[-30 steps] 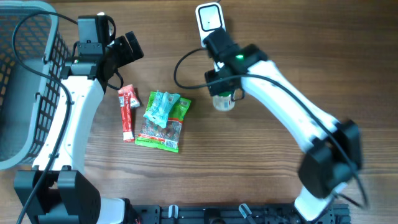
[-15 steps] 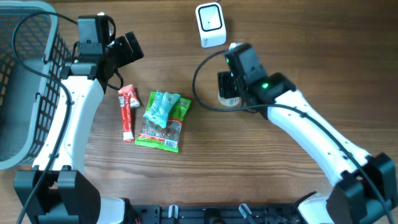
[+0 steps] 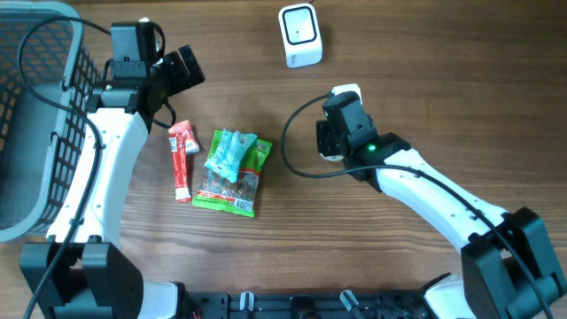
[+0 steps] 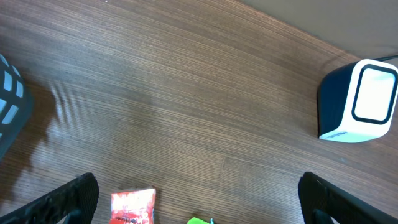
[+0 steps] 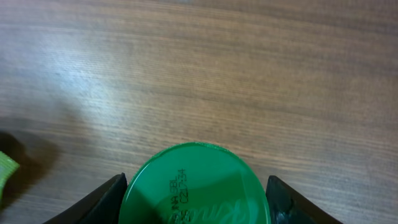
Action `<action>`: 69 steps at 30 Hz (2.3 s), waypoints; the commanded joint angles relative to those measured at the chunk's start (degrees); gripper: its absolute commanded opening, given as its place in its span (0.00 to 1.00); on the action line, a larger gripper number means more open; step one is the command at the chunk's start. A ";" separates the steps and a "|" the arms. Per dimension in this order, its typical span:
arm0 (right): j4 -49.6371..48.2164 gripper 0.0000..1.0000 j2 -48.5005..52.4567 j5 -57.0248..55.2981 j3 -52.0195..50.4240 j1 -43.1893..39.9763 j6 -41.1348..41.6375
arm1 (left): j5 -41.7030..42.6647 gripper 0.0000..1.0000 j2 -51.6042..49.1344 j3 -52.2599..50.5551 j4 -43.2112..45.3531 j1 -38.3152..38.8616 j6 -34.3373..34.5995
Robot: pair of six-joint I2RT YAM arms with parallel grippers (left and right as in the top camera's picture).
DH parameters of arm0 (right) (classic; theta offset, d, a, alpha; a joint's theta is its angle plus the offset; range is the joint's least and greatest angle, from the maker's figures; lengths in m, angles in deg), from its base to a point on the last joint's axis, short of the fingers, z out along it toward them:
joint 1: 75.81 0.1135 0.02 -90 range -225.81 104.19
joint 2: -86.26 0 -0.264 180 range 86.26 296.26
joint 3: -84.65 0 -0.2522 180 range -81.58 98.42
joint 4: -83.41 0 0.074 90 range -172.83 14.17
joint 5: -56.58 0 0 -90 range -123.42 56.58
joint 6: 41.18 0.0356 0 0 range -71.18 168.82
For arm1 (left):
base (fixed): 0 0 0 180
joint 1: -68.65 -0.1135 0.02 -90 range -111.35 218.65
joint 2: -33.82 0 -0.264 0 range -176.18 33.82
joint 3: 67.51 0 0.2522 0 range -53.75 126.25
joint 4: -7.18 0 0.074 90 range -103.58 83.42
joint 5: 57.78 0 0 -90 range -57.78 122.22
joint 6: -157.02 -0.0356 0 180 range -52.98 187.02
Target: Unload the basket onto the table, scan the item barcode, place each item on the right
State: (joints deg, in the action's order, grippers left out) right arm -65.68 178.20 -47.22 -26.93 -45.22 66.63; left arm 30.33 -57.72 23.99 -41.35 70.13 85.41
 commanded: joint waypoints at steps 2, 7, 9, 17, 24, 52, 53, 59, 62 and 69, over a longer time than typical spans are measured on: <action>-0.61 0.79 0.66 -1.33 -0.72 0.20 0.35 | -0.57 1.00 -0.68 -0.04 0.15 0.00 0.09; 1.68 1.00 -0.79 0.66 0.94 0.07 0.20 | -0.57 1.00 -0.68 -0.04 0.15 0.00 0.09; 7.93 1.00 -1.11 3.58 5.66 -0.79 0.15 | -0.57 1.00 -0.68 -0.04 0.15 0.00 0.09; 38.86 1.00 -0.66 15.08 31.15 -4.98 -7.78 | -0.57 1.00 -0.68 -0.04 0.15 0.00 0.09; 46.56 1.00 7.80 17.81 32.74 -5.18 -8.85 | -0.57 1.00 -0.68 -0.04 0.15 0.00 0.09; 41.83 0.86 23.26 17.79 29.81 -5.16 -11.17 | -0.57 1.00 -0.68 -0.04 0.17 0.00 0.09; 41.44 0.86 23.26 17.79 29.46 -5.16 -11.17 | -0.57 1.00 -0.68 -0.04 0.17 0.00 0.09; 37.55 0.89 23.26 17.79 26.03 -5.16 -8.79 | -0.57 1.00 -0.68 -0.04 0.17 0.00 0.09; 37.18 0.97 23.26 17.75 25.57 -5.18 -8.68 | -0.57 1.00 -0.68 -0.04 0.17 0.00 0.09; 37.18 0.76 23.26 17.77 25.57 -5.18 -8.63 | -0.57 1.00 -0.68 -0.04 0.17 0.00 0.09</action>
State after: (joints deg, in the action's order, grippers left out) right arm -28.92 200.60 -30.20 -0.88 -50.38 57.56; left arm 30.33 -57.79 23.99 -41.35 70.13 85.41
